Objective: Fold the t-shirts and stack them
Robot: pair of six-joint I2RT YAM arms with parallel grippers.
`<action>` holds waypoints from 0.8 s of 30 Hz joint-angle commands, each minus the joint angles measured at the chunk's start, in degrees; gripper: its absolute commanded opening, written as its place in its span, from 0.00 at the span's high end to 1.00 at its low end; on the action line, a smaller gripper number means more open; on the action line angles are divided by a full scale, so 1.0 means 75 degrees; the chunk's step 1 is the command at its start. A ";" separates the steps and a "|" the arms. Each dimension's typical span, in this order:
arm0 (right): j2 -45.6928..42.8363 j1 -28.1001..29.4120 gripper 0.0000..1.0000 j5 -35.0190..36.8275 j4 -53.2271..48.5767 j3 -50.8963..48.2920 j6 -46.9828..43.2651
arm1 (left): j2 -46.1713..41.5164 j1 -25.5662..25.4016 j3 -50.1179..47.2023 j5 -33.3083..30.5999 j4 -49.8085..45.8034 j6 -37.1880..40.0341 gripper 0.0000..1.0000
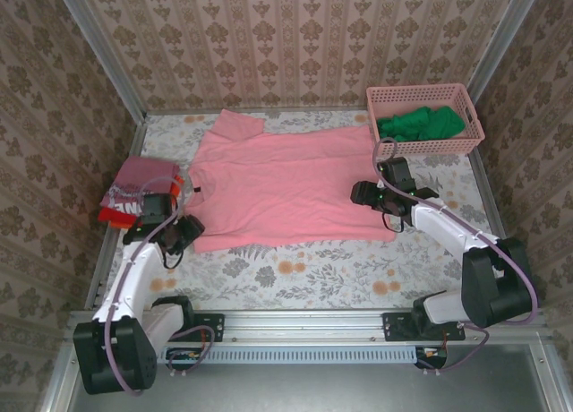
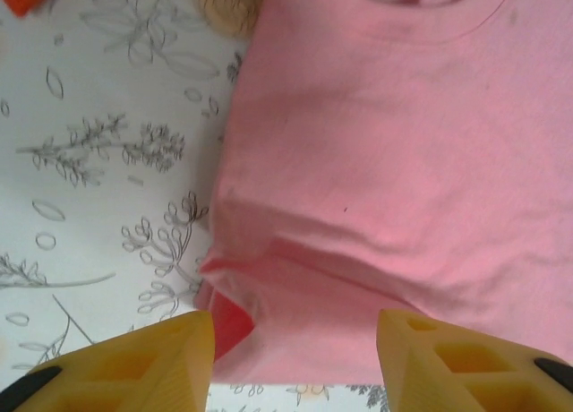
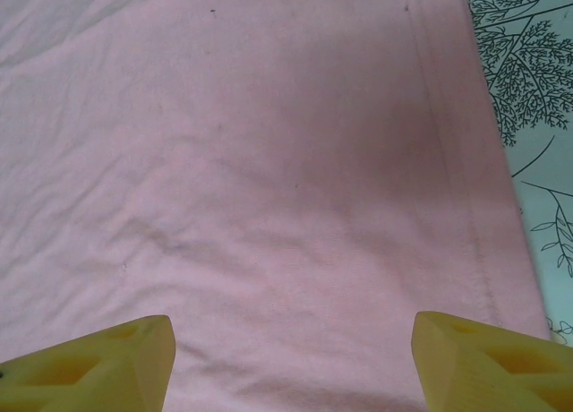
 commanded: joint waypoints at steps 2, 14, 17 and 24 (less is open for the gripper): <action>-0.0159 -0.0037 0.29 -0.0031 -0.0193 -0.0104 0.0116 | -0.0267 -0.0064 -0.0284 0.0257 -0.0619 -0.0199 0.54; -0.0358 -0.0065 0.30 0.0045 -0.0060 -0.0418 0.0214 | 0.0417 -0.0048 -0.0520 0.0394 0.0090 0.0334 0.66; -0.0417 -0.0112 0.30 0.0051 -0.0099 -0.0446 0.0210 | 0.0539 -0.0047 -0.0541 0.0343 0.0150 0.0387 0.68; -0.0449 -0.0147 0.30 0.0044 -0.0102 -0.0468 0.0191 | 0.0515 -0.0048 -0.0616 0.0096 0.0164 0.0379 0.86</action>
